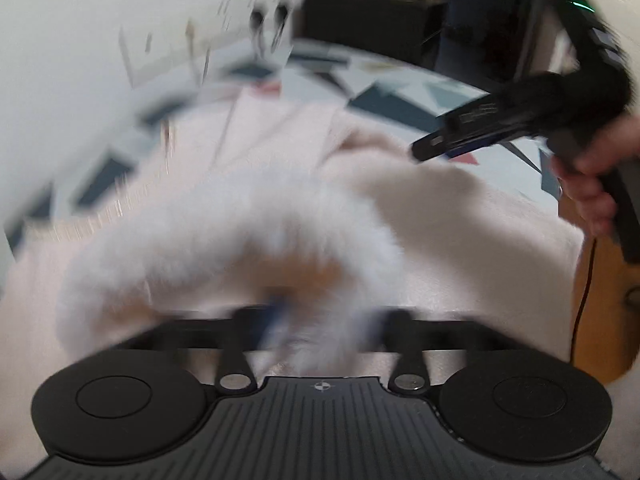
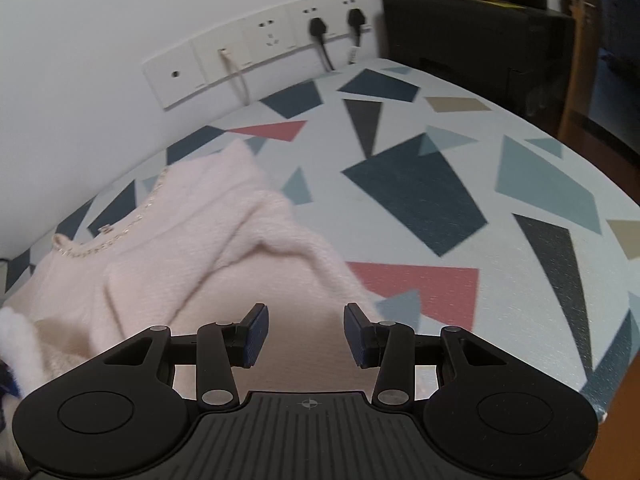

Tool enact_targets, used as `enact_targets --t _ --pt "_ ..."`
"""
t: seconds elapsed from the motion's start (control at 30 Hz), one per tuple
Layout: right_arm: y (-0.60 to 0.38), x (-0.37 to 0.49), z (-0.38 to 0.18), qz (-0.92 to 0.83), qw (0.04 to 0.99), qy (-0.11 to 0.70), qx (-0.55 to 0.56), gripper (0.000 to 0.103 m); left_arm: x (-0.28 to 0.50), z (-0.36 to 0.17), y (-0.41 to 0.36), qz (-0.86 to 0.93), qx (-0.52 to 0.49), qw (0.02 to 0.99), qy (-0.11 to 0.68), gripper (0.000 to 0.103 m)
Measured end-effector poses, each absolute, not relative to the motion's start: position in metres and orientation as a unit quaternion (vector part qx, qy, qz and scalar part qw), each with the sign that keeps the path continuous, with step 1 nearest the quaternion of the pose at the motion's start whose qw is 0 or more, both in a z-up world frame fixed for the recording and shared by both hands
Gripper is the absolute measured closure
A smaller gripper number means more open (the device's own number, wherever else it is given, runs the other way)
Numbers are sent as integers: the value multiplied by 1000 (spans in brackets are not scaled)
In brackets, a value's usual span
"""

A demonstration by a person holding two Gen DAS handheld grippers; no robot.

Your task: Fold clothes

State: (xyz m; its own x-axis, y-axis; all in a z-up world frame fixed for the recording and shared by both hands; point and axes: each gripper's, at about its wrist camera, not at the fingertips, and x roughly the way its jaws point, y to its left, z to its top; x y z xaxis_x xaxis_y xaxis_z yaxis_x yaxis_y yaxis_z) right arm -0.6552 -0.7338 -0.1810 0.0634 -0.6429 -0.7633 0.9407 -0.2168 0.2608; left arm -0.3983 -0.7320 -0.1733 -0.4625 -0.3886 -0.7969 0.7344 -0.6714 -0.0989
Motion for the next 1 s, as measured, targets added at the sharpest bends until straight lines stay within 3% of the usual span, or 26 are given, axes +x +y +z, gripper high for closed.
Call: enact_targets --t 0.3,0.4,0.47,0.5,0.53,0.6,0.73,0.93,0.97,1.0 --pt "-732 -658 -177 -655 610 164 415 63 -263 -85 -775 -773 83 330 536 95" --pt "-737 -653 -177 -641 619 150 427 62 -228 -69 -782 -750 9 346 563 95" --pt "-743 -649 -179 -634 616 141 446 62 -216 -78 -787 -717 9 421 555 91" --pt "-745 -646 -180 -633 612 138 454 62 -211 -86 -790 -697 18 457 552 78" --pt "-746 -642 -182 -632 609 135 461 62 -211 -101 -793 -672 46 492 552 51" --pt "-750 -633 -185 -626 606 137 470 62 -209 -129 -796 -622 97 546 552 27" --pt "-751 -619 -187 -622 613 157 461 61 -212 -174 -780 -591 135 523 599 27" --pt "-752 -632 -194 -639 593 154 465 60 -242 -195 -753 -600 169 492 607 27" --pt "-755 -634 -194 -642 591 150 466 60 -244 -195 -749 -607 167 491 603 28" --pt "-758 -637 -193 -640 591 142 471 60 -246 -193 -747 -614 165 492 595 38"
